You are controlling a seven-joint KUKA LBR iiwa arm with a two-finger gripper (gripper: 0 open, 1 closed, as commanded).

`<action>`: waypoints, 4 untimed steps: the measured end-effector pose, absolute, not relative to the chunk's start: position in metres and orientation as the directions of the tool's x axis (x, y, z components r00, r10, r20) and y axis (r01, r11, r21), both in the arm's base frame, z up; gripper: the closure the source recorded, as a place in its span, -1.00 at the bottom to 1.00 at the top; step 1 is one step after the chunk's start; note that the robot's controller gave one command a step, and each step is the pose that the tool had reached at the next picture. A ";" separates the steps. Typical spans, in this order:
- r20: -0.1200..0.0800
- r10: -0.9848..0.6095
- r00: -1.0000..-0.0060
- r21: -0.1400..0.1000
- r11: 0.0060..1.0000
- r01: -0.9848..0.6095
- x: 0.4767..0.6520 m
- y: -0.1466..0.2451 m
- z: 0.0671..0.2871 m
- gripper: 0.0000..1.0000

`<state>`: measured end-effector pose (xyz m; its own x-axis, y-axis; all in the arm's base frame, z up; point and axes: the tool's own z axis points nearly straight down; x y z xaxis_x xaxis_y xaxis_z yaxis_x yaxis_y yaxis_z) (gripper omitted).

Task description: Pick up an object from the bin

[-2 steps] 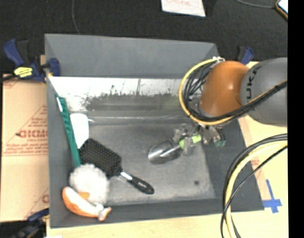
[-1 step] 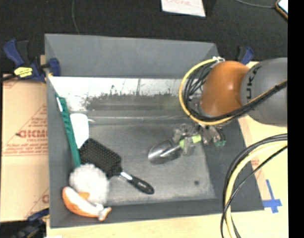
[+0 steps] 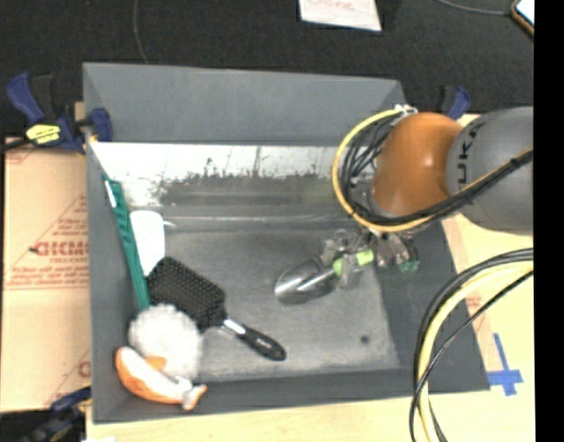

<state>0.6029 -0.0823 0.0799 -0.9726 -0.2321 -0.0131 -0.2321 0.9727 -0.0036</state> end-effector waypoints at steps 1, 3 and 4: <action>-0.014 -0.232 -0.973 -0.004 0.973 -0.232 0.603 -0.083 0.087 1.00; -0.012 -0.230 -0.973 -0.004 0.973 -0.230 0.602 -0.083 0.157 1.00; -0.021 -0.229 -0.973 -0.009 0.973 -0.229 0.605 -0.084 0.189 1.00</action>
Offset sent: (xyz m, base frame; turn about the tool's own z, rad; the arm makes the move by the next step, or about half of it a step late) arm -0.0002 -0.0003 0.1095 0.0002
